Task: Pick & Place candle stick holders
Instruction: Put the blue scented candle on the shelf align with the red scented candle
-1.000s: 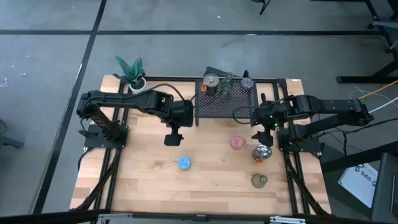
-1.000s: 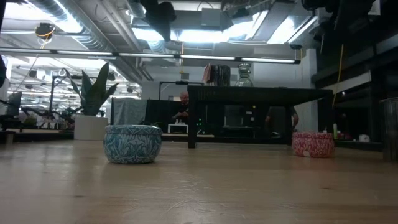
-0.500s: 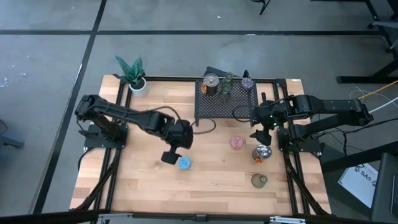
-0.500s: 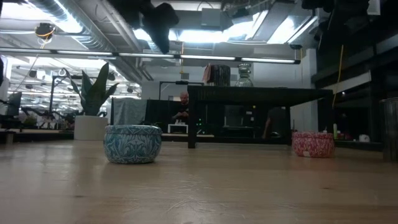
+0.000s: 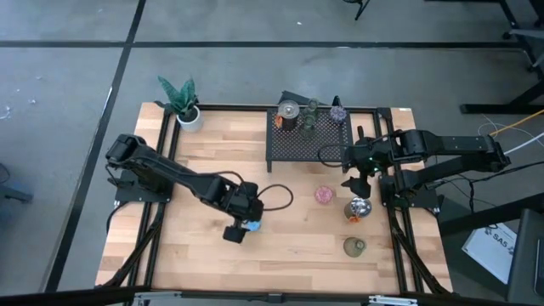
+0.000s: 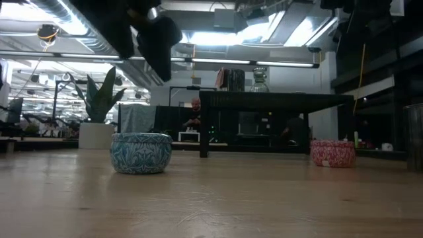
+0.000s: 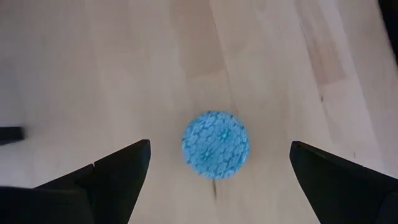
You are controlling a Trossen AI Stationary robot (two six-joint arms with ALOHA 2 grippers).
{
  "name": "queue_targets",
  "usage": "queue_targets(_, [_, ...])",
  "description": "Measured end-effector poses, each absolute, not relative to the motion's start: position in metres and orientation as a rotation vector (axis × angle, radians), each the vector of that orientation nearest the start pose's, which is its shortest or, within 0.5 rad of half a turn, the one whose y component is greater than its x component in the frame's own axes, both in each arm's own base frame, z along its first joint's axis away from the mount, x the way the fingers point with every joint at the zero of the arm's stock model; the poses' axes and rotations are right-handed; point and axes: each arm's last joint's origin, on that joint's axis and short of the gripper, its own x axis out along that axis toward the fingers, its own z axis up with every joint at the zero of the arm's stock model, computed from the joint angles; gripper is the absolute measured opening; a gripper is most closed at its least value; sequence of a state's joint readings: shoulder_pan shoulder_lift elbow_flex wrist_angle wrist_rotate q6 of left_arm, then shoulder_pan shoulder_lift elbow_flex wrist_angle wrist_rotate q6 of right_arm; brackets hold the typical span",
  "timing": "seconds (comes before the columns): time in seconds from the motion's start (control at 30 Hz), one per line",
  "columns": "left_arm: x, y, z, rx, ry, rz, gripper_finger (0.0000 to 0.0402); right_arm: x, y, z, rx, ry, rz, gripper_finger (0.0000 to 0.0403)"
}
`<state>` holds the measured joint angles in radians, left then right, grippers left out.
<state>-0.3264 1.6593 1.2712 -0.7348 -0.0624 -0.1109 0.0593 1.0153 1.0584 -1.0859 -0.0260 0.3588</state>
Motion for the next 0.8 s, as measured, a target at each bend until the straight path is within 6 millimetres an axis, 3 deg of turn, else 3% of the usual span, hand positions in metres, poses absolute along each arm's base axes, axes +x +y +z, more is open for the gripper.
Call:
queue_targets(0.43, [0.341, -0.115, 0.177, 0.086, 1.269, -0.125, 0.0384, 0.171, 0.011, 0.314, 0.308, 1.053, -0.112, 0.0332])
queue_targets(0.6, [0.344, -0.116, 0.162, 0.082, 1.311, -0.12, 0.0384, 0.17, 0.011, 0.314, 0.307, 1.054, -0.112, 0.0332])
queue_targets(0.8, [0.344, -0.117, 0.158, 0.044, 1.332, -0.112, 0.0384, 0.17, 0.011, 0.314, 0.308, 1.054, -0.111, 0.0332])
